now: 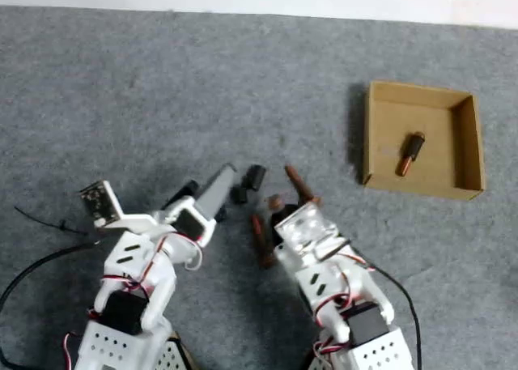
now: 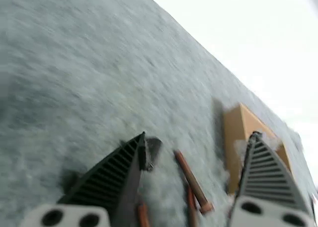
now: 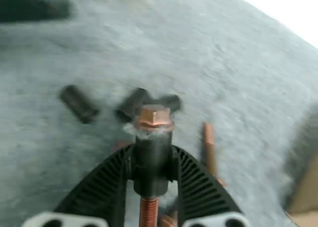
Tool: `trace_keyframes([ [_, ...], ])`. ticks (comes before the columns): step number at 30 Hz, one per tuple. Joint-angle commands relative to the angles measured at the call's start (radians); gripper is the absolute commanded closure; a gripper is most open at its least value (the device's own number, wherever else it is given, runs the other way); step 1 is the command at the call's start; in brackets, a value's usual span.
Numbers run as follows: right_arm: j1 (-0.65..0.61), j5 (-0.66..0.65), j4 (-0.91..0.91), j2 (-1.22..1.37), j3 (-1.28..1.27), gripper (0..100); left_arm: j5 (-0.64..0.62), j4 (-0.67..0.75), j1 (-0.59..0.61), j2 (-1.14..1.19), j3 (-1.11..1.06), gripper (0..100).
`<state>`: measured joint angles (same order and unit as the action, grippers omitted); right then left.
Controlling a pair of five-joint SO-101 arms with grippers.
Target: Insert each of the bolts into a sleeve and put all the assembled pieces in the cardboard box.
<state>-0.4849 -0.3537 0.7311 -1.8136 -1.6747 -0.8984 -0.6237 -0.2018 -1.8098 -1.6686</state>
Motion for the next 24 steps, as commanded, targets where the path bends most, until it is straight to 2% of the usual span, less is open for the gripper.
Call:
trace_keyframes([
  [1,0.165,0.075,-0.079,-0.021,-0.024,99.4,0.078,-0.011,0.038,-0.010,0.053,70],
  [5,0.394,0.075,-0.278,-0.010,-0.031,99.4,0.183,-0.121,0.039,-0.010,0.104,71],
  [8,0.527,0.071,-0.424,-0.008,-0.031,99.4,0.259,-0.163,0.045,-0.010,0.130,77],
  [11,0.568,0.051,-0.427,0.002,-0.025,99.4,0.338,-0.163,0.047,-0.012,0.130,83],
  [14,0.572,0.009,-0.430,0.102,0.048,99.4,0.414,-0.164,0.062,-0.012,0.122,86],
  [20,0.616,0.015,-0.433,0.622,0.406,99.4,0.635,-0.166,0.125,-0.005,0.119,86],
  [24,0.694,0.098,-0.427,1.047,0.725,99.4,0.789,-0.161,0.127,-0.010,0.085,86],
])
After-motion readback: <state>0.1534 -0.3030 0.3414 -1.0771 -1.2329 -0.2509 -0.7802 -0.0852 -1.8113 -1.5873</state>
